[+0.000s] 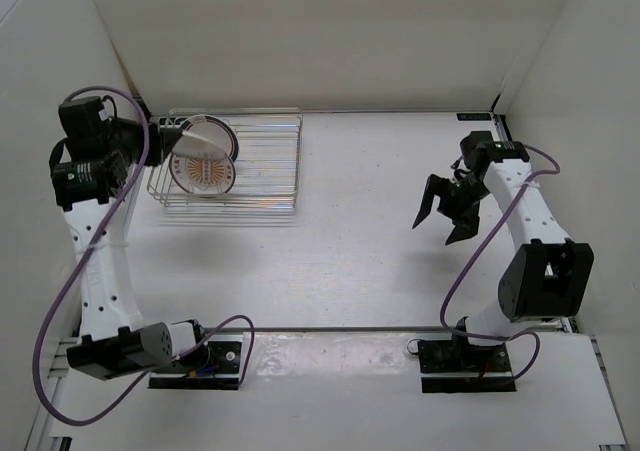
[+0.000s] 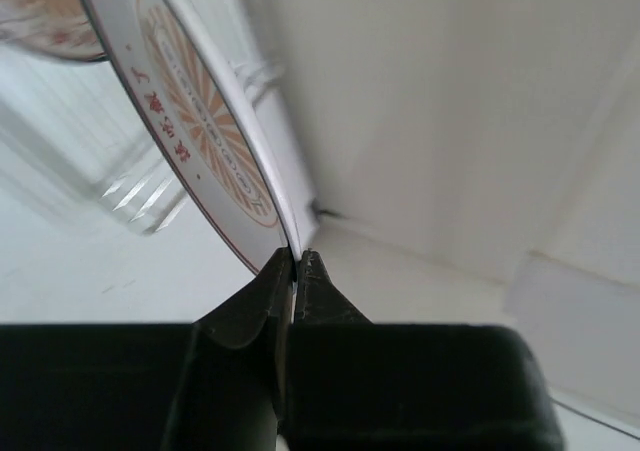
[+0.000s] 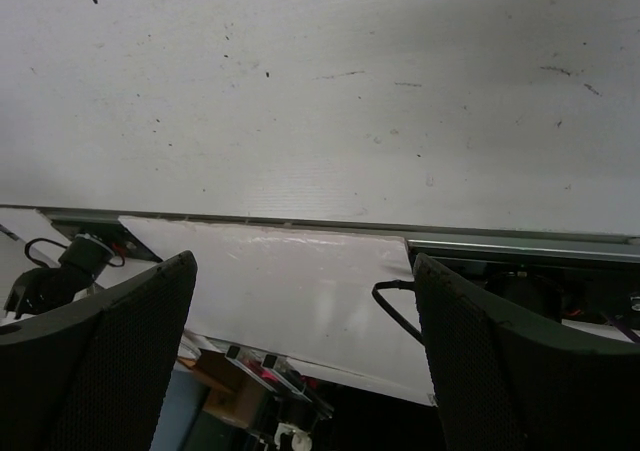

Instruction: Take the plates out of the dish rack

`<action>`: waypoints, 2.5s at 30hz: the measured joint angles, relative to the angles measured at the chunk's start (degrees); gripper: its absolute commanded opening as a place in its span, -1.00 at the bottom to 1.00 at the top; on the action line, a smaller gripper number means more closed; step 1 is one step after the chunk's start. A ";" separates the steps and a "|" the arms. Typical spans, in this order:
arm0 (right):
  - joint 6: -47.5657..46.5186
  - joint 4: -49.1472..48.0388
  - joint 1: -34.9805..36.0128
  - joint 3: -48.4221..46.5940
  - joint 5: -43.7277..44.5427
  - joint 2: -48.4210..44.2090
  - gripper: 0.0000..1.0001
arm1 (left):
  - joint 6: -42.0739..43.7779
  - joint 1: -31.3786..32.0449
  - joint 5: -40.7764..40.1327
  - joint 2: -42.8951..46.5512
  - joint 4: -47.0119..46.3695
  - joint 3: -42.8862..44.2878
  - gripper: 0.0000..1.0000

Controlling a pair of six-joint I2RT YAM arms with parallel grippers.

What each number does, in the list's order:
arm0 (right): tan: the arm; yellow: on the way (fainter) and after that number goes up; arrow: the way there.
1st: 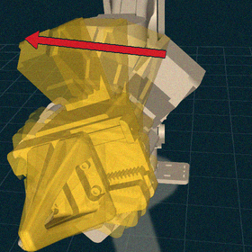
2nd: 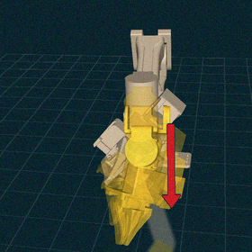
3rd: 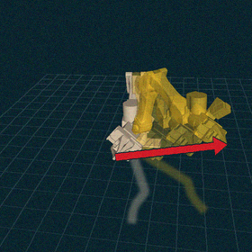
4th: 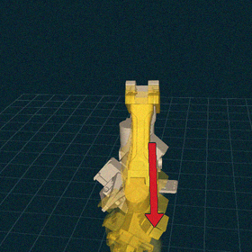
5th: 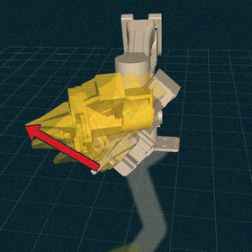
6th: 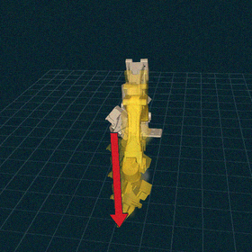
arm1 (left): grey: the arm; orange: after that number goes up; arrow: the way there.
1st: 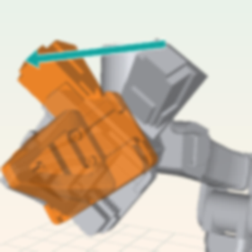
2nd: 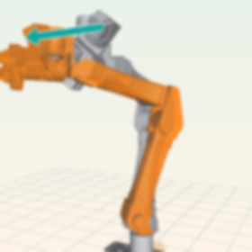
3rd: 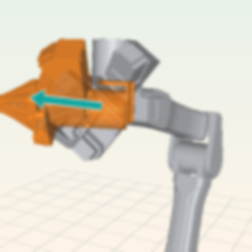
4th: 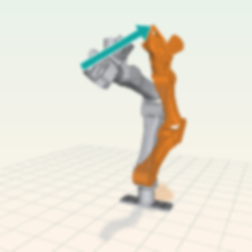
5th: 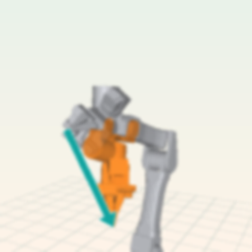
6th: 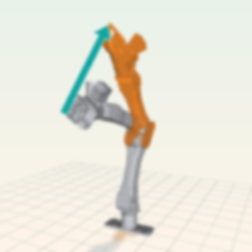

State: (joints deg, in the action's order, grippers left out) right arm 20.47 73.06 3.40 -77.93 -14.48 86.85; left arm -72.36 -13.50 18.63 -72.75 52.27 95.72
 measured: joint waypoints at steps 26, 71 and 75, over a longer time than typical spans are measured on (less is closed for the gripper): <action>0.57 0.17 -0.61 -5.88 -5.68 9.05 0.81 | 14.75 3.45 -31.69 -11.17 25.46 -19.78 -0.77; 1.79 -0.04 -6.34 -5.53 -8.70 9.18 0.81 | 2.43 2.47 -7.15 -23.89 11.06 -0.42 0.91; 1.79 -0.07 -6.34 -5.53 -8.68 9.18 0.81 | 1.36 2.56 -3.26 -32.70 9.62 8.44 0.91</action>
State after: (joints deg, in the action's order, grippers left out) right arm 22.26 72.99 -2.94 -83.46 -23.16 96.03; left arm -71.00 -10.94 15.38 -105.45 61.89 104.16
